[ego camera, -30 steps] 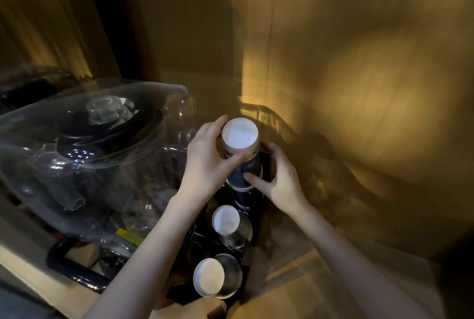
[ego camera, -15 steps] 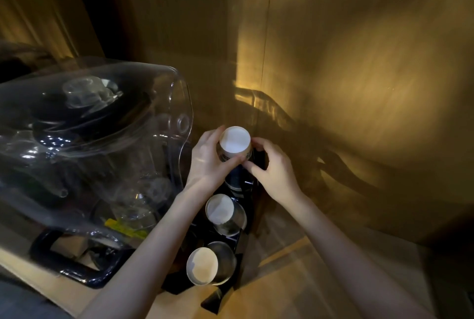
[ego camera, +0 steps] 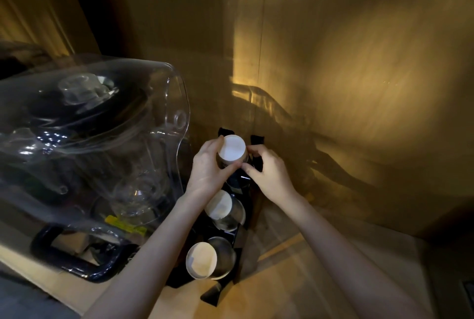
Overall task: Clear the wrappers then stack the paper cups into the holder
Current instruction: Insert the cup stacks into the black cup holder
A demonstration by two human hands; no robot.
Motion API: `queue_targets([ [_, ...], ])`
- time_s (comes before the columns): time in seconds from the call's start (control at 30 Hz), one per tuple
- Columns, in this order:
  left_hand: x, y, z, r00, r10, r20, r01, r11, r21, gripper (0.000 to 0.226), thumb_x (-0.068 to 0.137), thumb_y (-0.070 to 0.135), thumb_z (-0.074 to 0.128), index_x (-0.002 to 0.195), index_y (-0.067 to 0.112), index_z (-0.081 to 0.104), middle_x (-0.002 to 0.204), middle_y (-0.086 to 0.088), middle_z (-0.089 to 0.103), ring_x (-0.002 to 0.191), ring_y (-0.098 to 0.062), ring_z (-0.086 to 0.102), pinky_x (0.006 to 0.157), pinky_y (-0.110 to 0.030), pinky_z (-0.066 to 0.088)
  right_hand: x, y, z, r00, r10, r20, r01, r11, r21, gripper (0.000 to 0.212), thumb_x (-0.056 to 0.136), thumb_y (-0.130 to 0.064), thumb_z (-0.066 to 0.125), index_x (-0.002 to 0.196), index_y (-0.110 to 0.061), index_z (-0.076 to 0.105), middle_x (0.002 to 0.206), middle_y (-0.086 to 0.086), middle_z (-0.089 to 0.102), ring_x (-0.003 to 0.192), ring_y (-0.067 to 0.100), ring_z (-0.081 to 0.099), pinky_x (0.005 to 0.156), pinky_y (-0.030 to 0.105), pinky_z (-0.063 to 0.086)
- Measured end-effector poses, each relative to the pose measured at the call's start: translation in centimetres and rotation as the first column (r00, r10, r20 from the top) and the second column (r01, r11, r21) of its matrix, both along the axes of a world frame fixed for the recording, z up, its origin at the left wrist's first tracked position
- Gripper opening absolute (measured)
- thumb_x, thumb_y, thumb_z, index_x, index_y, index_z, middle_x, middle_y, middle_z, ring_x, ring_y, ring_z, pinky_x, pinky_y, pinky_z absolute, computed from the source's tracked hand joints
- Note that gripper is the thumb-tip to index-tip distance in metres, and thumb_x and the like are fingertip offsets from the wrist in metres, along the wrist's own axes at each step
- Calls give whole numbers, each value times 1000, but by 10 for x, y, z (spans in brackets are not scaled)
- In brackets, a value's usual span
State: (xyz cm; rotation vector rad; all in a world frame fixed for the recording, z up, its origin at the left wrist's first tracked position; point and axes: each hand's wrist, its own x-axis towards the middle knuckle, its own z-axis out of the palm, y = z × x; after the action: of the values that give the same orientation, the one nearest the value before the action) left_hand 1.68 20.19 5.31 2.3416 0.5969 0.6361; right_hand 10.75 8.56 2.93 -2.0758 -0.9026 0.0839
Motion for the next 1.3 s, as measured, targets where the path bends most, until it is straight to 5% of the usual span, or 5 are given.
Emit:
queue_targets([
  [0.23,-2,-9,10,981,-6,-192,43,981,189,73,79,32,65,138,6,30,142,-13,41,129,-29,42,95,-39,44,-8,-9,23,997,48,65,-40,991,-125,41,88,-26,57,126,-13,48,128,9,56,122,23,47,98,34,41],
  [0.5,-6,-84,23,955,-224,-193,294,784,547,58,88,33,51,138,11,33,148,-9,38,141,-22,28,113,-46,26,-28,-93,50,956,-23,293,114,948,-297,43,93,-29,47,133,-13,41,137,5,49,129,21,39,107,35,32],
  [0.67,0,-156,7,863,-399,-310,506,691,516,58,92,38,39,142,14,21,154,-3,24,144,-17,15,117,-41,15,-45,-177,37,918,-166,359,308,868,-388,46,92,-31,45,134,-14,37,140,4,46,133,21,34,110,35,27],
  [1.0,4,-289,-65,622,-611,-489,780,536,322,57,91,47,36,137,15,30,144,-6,41,133,-21,35,112,-38,24,-94,-326,-33,796,-568,210,584,631,-511,51,91,-30,46,136,-10,33,139,10,44,131,24,34,110,35,30],
  [1.3,-8,-341,-100,601,-581,-549,728,682,75,41,91,40,39,99,7,62,105,-16,66,96,-34,61,83,-40,45,-112,-376,-75,580,-808,-105,655,539,-530,37,93,-26,42,123,-5,41,124,19,52,114,34,51,94,45,47],
])
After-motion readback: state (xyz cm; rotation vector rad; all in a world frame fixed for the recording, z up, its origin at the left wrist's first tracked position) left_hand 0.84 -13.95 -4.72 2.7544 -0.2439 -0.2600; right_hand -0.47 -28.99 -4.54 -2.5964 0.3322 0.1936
